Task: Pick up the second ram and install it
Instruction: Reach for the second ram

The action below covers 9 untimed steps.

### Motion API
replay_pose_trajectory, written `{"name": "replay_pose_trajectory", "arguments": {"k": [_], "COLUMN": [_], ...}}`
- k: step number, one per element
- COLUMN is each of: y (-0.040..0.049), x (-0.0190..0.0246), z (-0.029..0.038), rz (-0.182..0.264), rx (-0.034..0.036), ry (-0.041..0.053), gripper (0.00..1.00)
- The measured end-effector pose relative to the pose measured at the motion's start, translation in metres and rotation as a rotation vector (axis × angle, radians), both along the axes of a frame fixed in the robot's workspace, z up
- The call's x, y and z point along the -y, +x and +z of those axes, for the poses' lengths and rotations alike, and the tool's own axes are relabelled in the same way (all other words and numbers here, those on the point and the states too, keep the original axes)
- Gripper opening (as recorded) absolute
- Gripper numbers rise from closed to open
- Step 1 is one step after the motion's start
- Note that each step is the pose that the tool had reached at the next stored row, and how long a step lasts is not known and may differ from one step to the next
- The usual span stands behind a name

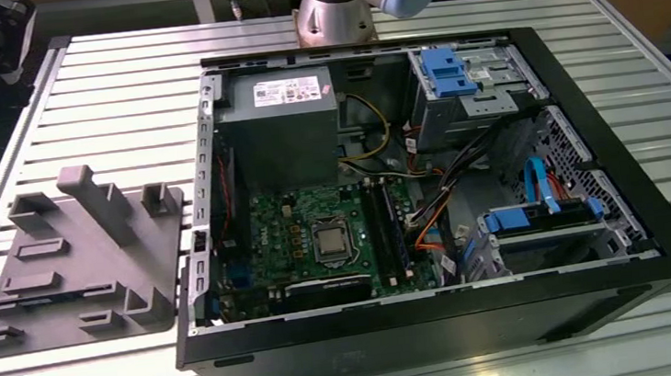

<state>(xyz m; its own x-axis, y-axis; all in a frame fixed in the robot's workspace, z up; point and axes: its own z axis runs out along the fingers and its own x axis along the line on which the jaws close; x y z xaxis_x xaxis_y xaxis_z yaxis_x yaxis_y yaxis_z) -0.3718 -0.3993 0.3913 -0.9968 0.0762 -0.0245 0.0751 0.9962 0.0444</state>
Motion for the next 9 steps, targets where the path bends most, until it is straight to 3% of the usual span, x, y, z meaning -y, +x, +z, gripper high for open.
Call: {"name": "replay_pose_trajectory", "arguments": {"k": [9], "y": [-0.0022], "x": [0.0033], "z": [-0.0004], "rz": [0.000], "rx": [-0.0001], "ry": [-0.0001], "gripper": [0.11]}}
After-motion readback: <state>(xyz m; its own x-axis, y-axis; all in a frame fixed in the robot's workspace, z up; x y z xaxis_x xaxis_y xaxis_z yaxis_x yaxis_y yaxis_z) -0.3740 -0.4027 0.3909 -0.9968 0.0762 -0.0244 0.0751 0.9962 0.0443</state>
